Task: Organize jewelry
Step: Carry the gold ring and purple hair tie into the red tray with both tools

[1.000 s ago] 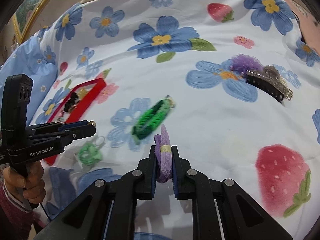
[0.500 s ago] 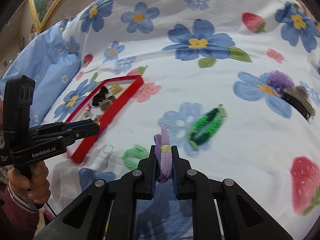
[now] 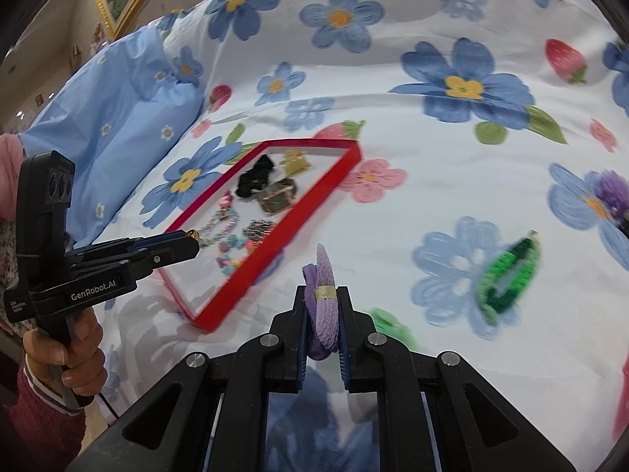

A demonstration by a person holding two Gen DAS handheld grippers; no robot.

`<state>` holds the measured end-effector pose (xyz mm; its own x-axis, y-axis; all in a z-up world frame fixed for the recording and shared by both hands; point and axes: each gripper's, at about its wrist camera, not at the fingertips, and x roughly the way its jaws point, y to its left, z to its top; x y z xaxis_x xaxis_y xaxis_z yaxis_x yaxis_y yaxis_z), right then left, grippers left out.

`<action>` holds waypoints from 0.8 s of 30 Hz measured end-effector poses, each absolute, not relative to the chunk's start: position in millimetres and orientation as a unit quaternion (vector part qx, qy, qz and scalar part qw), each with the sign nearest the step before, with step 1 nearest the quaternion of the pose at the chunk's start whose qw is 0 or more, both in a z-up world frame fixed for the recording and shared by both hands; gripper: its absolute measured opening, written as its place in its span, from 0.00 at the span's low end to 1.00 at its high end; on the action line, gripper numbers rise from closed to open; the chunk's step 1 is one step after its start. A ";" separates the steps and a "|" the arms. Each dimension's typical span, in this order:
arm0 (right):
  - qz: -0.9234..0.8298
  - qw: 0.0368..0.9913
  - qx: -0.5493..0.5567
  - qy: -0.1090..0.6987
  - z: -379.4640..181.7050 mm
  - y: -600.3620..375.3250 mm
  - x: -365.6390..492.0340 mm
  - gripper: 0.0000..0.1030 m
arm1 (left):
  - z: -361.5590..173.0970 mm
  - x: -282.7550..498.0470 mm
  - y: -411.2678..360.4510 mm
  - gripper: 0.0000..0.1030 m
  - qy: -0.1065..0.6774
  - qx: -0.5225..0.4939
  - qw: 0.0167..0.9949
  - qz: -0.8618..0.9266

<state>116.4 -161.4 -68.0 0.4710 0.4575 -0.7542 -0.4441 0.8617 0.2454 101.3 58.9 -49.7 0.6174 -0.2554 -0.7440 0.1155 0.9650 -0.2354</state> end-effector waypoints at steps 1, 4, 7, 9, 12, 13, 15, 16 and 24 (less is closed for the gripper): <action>0.268 0.856 0.004 0.442 -67.6 -154.8 117.2 0.12 | -50.0 100.0 63.5 0.20 0.424 -0.084 0.896 -0.100; 0.282 0.851 -0.003 0.443 -67.3 -139.9 118.9 0.12 | -52.0 96.5 77.1 0.20 0.424 -0.092 0.897 -0.087; 0.293 0.847 -0.008 0.444 -68.4 -126.2 121.1 0.12 | -56.4 93.1 90.9 0.20 0.426 -0.100 0.896 -0.074; 0.299 0.844 -0.010 0.445 -69.5 -118.2 122.5 0.12 | -59.5 91.8 99.9 0.20 0.428 -0.104 0.895 -0.066; 0.309 0.839 -0.015 0.447 -72.0 -104.1 124.5 0.12 | -63.3 89.8 112.5 0.20 0.430 -0.108 0.895 -0.054; 0.312 0.838 -0.015 0.448 -72.6 -100.7 125.3 0.12 | -64.3 89.1 117.1 0.20 0.431 -0.110 0.894 -0.049; 0.319 0.834 -0.019 0.449 -73.8 -92.4 126.5 0.12 | -66.8 88.7 125.2 0.20 0.433 -0.112 0.894 -0.041; 0.323 0.832 -0.022 0.449 -74.6 -87.2 127.4 0.12 | -67.7 88.8 128.3 0.20 0.433 -0.112 0.894 -0.037; 0.342 0.823 -0.036 0.453 -77.7 -58.2 136.6 0.12 | -76.0 96.1 152.2 0.20 0.441 -0.112 0.891 -0.009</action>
<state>136.6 -58.2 -77.7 0.3556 0.5308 -0.7693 -0.5959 0.7629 0.2509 96.1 152.2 -76.0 0.6115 -0.1149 -0.7828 -0.0829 0.9746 -0.2079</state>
